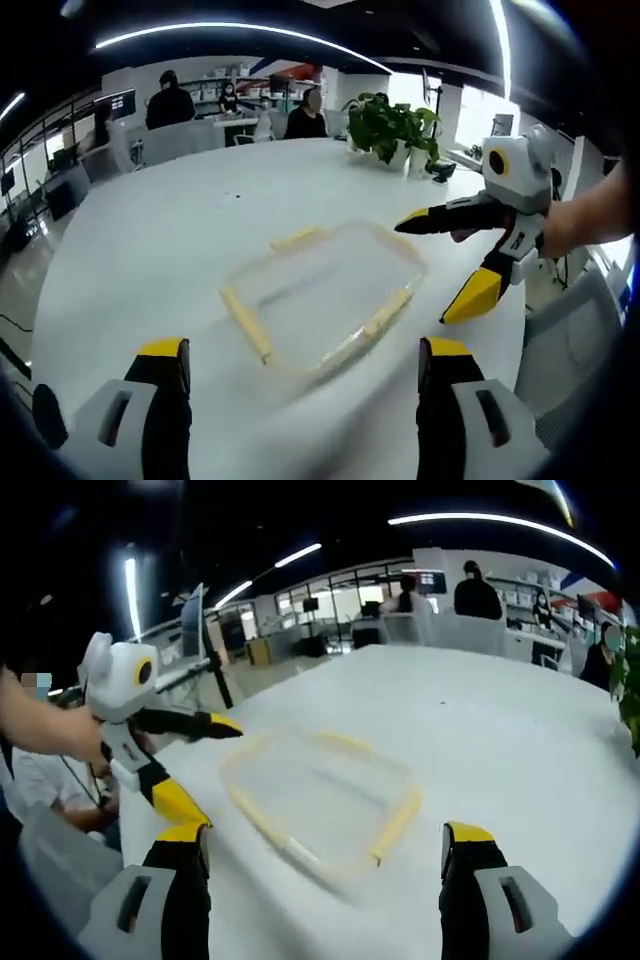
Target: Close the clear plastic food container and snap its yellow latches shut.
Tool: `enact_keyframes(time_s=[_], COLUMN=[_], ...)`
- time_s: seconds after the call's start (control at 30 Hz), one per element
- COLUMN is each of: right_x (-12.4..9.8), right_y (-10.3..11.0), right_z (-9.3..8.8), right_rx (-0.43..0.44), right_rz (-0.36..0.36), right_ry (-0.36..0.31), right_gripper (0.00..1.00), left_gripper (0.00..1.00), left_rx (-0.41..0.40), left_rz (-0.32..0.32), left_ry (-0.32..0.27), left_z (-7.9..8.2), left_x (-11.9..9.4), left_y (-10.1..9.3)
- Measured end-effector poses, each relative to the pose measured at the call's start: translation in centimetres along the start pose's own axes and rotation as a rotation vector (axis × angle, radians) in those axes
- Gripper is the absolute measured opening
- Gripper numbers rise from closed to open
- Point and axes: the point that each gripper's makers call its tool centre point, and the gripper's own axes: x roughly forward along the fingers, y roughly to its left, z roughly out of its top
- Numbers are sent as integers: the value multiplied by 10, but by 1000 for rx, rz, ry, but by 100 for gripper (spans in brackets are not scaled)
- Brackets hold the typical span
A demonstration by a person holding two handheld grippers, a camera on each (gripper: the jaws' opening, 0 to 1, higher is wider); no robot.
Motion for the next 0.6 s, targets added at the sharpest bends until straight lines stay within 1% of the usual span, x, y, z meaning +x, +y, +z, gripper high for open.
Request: enact_keyframes(time_s=[0.13, 0.23, 0.4, 0.6], right_x=[-1, -2, -4, -12], right_y=[2, 3, 8, 10], right_z=[3, 5, 2, -2], right_rx=[11, 21, 31, 67], right_rz=[6, 8, 9, 5], right_ry=[-12, -25, -31, -46], right_gripper=[98, 98, 98, 97], left_gripper=[96, 96, 95, 95], left_rx=[-12, -38, -68, -79], left_rz=[2, 3, 2, 6], left_ry=[-15, -28, -59, -68], left_z=[-1, -3, -2, -3], left_x=[-4, -6, -11, -17], left_y=[-2, -3, -2, -4])
